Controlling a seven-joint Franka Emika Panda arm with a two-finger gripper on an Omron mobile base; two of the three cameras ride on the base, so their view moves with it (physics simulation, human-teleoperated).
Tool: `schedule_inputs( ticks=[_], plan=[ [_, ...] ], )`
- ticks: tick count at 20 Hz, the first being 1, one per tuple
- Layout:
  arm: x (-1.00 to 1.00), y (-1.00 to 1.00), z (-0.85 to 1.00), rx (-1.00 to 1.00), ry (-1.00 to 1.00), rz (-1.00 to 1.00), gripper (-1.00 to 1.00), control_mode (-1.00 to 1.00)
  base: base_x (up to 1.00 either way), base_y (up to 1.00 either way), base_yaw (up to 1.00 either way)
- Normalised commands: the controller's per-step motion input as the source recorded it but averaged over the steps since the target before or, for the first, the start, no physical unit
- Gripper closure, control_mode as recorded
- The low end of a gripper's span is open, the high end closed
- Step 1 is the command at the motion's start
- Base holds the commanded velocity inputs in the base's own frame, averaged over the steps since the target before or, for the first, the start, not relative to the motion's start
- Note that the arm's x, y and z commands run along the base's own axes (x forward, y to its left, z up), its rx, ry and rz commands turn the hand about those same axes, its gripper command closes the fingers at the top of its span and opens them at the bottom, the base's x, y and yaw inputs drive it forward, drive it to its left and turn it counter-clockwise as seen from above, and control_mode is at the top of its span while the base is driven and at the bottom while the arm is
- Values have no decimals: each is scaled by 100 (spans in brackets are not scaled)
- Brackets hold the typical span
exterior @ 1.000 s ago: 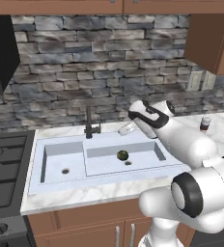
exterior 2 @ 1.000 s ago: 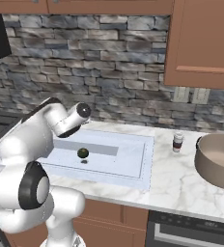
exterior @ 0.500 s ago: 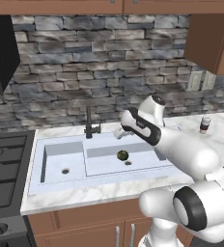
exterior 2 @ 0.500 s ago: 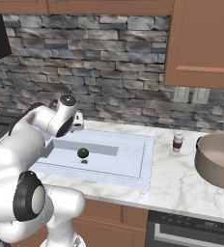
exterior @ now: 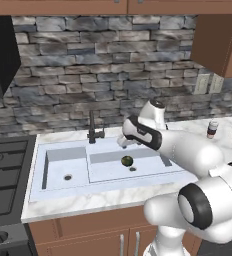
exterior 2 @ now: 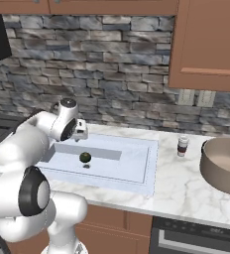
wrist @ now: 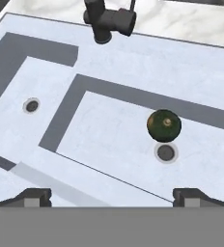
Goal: Turn on the sink faucet. Then move the squash from the counter to the sink. Turn off the sink. Move the vegetable from the sink to the pot next to the stove. Finally move the pot to the front left burner.
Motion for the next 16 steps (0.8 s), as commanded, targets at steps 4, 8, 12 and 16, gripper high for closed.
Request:
schedule_inputs(
  ticks=[4, 8, 12, 16],
  plan=[
    [0, -19, -33, -2, 3, -5, -100, -100, 0, 0, 0],
    [0, -16, -24, 0, 5, -7, -100, -100, 0, 0, 0],
    [6, -8, -19, 0, 6, -7, -100, -100, 0, 0, 0],
    [15, -3, -27, 0, 6, -10, -100, -100, 0, 0, 0]
  ],
)
